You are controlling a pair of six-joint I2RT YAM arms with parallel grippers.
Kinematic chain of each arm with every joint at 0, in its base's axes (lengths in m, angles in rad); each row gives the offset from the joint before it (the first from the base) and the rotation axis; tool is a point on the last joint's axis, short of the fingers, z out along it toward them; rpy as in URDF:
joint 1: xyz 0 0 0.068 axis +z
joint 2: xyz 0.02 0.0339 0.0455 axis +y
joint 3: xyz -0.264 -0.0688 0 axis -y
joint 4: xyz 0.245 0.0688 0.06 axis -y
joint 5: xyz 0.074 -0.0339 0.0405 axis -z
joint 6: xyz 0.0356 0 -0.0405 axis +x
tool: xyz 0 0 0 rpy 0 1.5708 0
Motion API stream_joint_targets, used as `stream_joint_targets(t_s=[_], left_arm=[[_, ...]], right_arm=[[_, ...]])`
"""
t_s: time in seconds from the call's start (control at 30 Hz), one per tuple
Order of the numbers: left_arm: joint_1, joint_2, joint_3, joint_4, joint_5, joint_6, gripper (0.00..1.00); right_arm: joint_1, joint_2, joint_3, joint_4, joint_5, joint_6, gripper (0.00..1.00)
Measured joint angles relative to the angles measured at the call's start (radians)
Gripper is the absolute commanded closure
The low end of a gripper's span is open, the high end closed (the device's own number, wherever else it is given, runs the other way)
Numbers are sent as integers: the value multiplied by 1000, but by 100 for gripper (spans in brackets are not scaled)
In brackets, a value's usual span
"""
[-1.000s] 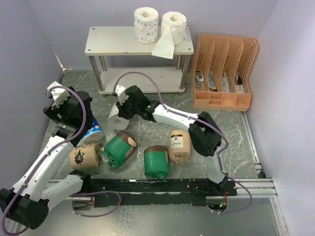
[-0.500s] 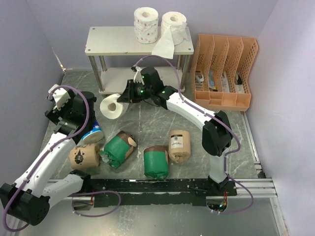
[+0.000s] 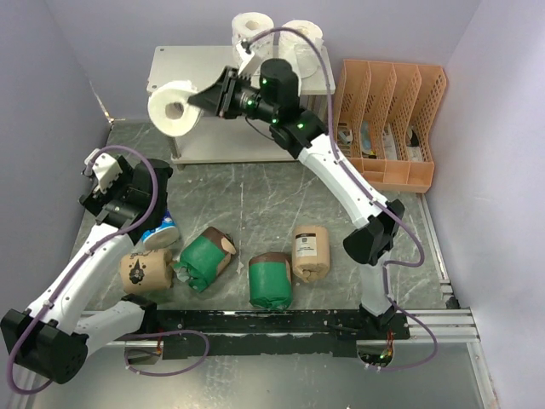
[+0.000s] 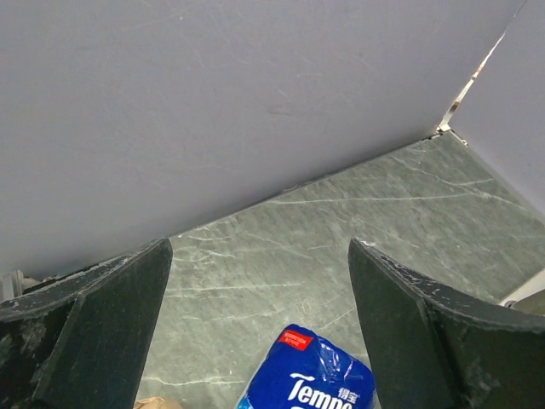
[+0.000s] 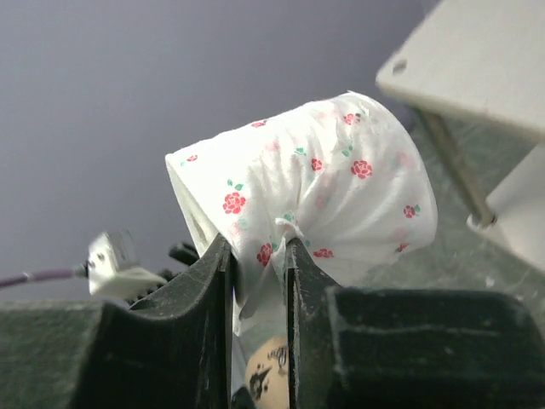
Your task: Place and organize the paper towels onto the shelf
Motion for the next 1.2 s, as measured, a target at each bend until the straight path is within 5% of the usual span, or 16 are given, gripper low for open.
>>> stream_joint_targets(t_s=[0.13,0.4,0.63,1.2], left_arm=[[-14,19,6,-33,-13,-33,4],[-18,92,61,-178,-40,-173,4],[-19,135,79,-283,-55,-265,4],[-23,166,99,-376,-64,-350,4]], right_arm=[[-42,20,91,-3,30,16,100],[-206,63,-2,109,3,330,100],[-222,126,36,199,0,534,100],[-224,182,123,243,241,595,100]])
